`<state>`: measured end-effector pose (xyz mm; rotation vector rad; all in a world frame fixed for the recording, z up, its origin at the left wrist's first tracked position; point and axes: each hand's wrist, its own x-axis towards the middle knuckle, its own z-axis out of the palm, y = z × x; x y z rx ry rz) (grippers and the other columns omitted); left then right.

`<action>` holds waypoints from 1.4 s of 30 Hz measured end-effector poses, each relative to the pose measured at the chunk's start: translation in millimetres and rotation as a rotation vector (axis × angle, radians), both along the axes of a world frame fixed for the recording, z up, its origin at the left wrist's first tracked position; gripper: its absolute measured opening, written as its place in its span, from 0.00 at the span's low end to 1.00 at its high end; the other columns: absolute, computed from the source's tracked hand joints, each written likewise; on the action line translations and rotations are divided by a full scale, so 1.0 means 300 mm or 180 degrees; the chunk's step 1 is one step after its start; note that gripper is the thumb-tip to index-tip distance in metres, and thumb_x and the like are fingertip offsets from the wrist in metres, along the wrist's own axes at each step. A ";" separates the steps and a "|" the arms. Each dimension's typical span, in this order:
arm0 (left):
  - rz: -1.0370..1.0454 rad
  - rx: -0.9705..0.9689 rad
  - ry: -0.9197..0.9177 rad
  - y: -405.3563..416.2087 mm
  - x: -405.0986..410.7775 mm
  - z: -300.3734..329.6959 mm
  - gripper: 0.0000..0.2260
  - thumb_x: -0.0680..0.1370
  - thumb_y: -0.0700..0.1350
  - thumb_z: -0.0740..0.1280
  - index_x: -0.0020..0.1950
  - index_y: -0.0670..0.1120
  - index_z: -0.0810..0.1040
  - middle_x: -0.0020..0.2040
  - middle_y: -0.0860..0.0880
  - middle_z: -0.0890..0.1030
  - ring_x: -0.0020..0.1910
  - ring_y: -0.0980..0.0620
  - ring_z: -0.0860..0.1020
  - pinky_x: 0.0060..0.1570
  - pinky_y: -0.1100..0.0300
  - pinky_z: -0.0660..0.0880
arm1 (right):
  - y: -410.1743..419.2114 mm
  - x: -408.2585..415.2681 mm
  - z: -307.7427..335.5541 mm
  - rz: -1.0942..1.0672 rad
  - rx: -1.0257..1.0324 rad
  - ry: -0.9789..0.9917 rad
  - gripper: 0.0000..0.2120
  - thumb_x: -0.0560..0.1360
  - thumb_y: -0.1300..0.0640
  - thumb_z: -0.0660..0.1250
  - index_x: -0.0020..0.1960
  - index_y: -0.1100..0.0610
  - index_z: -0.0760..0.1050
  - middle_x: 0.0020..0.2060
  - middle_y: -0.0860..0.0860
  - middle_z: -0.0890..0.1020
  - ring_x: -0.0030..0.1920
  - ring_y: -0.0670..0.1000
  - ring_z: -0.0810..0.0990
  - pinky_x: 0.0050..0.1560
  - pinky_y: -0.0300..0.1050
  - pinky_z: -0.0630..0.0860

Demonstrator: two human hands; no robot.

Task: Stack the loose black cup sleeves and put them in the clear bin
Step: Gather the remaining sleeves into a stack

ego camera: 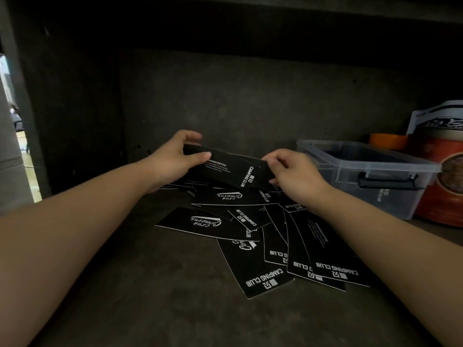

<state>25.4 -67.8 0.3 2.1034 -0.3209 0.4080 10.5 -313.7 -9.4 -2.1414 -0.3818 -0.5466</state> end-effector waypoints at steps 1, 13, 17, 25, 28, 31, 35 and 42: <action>-0.0091 0.0117 0.0032 -0.003 0.001 -0.003 0.15 0.78 0.50 0.68 0.64 0.56 0.73 0.61 0.56 0.76 0.60 0.54 0.75 0.57 0.58 0.74 | 0.006 -0.003 -0.003 0.0136 0.0051 0.0037 0.07 0.79 0.55 0.63 0.47 0.48 0.79 0.44 0.49 0.83 0.46 0.48 0.82 0.53 0.51 0.80; -0.0548 0.0415 0.0079 -0.021 -0.028 -0.007 0.03 0.76 0.48 0.71 0.47 0.54 0.83 0.46 0.55 0.85 0.50 0.58 0.82 0.55 0.62 0.74 | 0.006 -0.018 -0.005 -0.0076 -0.1074 -0.0072 0.06 0.79 0.56 0.63 0.53 0.50 0.77 0.41 0.46 0.80 0.43 0.44 0.78 0.40 0.32 0.71; -0.0209 0.0787 0.0396 -0.017 -0.024 -0.005 0.34 0.67 0.58 0.76 0.69 0.53 0.68 0.59 0.55 0.76 0.59 0.53 0.77 0.65 0.52 0.73 | 0.001 -0.003 -0.001 -0.0354 -0.0595 -0.0193 0.07 0.80 0.58 0.62 0.55 0.53 0.76 0.42 0.49 0.79 0.44 0.52 0.81 0.47 0.47 0.79; -0.0862 0.2172 0.1363 0.002 -0.062 0.012 0.46 0.60 0.62 0.77 0.73 0.58 0.60 0.69 0.57 0.66 0.68 0.54 0.66 0.66 0.58 0.66 | -0.035 0.020 -0.014 -0.0718 -0.0350 0.0021 0.04 0.79 0.59 0.61 0.50 0.52 0.74 0.45 0.55 0.82 0.46 0.55 0.82 0.49 0.48 0.79; -0.0974 0.2053 0.1151 -0.002 -0.073 0.018 0.30 0.69 0.56 0.76 0.68 0.61 0.69 0.66 0.62 0.68 0.65 0.56 0.67 0.61 0.61 0.67 | -0.035 0.017 -0.015 -0.0687 -0.0380 0.0082 0.07 0.78 0.60 0.63 0.52 0.53 0.78 0.43 0.53 0.82 0.47 0.55 0.82 0.52 0.50 0.79; -0.0971 0.2076 0.0861 -0.001 -0.070 0.025 0.19 0.73 0.51 0.74 0.63 0.60 0.76 0.60 0.62 0.74 0.57 0.60 0.75 0.51 0.68 0.71 | -0.040 0.010 -0.016 -0.0620 -0.0310 0.0158 0.10 0.79 0.62 0.62 0.55 0.52 0.79 0.43 0.50 0.80 0.48 0.53 0.82 0.53 0.51 0.80; -0.0791 0.1663 0.0260 0.010 -0.059 0.016 0.07 0.77 0.50 0.69 0.53 0.59 0.81 0.49 0.62 0.81 0.45 0.64 0.81 0.53 0.64 0.76 | -0.045 0.003 -0.003 -0.0580 -0.0329 0.0111 0.12 0.79 0.63 0.58 0.53 0.50 0.77 0.47 0.52 0.80 0.49 0.52 0.80 0.45 0.44 0.77; 0.0190 0.1310 -0.0563 0.011 -0.024 0.006 0.02 0.78 0.47 0.69 0.45 0.54 0.79 0.40 0.54 0.84 0.33 0.64 0.81 0.49 0.58 0.80 | -0.026 -0.010 -0.003 -0.0046 -0.0299 0.0132 0.09 0.81 0.55 0.58 0.49 0.48 0.77 0.45 0.46 0.81 0.49 0.49 0.80 0.55 0.54 0.78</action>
